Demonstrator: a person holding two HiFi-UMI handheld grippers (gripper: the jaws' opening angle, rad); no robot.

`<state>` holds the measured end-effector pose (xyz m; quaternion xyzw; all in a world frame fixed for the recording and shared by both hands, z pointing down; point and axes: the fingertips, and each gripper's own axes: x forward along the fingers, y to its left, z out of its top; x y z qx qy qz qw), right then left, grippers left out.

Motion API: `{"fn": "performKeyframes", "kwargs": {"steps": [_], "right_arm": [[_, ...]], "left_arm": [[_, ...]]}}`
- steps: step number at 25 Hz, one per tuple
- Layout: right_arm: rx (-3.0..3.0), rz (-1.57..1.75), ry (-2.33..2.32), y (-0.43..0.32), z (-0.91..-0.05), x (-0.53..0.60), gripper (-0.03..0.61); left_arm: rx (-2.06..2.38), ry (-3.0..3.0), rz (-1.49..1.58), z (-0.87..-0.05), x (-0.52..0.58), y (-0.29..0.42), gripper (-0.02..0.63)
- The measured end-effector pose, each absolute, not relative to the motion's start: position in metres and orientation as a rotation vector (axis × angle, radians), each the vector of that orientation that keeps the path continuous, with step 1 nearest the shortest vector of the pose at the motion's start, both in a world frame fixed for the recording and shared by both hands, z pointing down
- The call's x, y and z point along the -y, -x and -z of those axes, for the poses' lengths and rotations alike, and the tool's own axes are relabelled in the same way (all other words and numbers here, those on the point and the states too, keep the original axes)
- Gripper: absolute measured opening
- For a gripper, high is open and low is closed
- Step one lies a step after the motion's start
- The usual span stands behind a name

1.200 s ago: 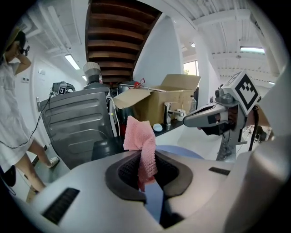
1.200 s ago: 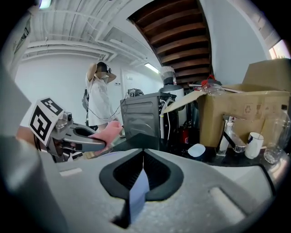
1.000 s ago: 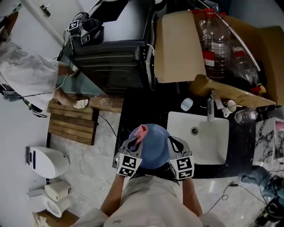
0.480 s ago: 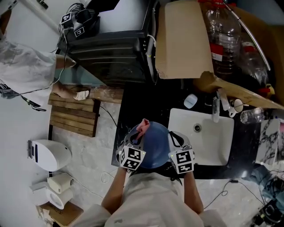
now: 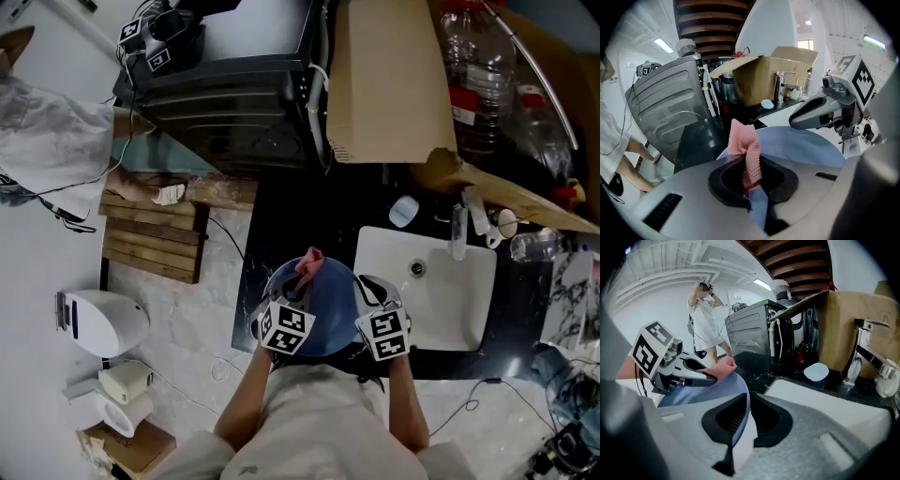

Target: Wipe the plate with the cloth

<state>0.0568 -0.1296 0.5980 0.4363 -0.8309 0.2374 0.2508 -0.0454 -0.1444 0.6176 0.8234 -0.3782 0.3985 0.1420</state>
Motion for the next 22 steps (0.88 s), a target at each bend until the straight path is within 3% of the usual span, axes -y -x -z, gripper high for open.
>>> {"fn": "performKeyframes", "kwargs": {"steps": [22], "right_arm": [[2.248,-0.761,-1.256,-0.061,-0.613,0.131,0.015]], "left_arm": [[0.981,-2.388,-1.121,-0.636,0.135,-0.001,0.034]]}}
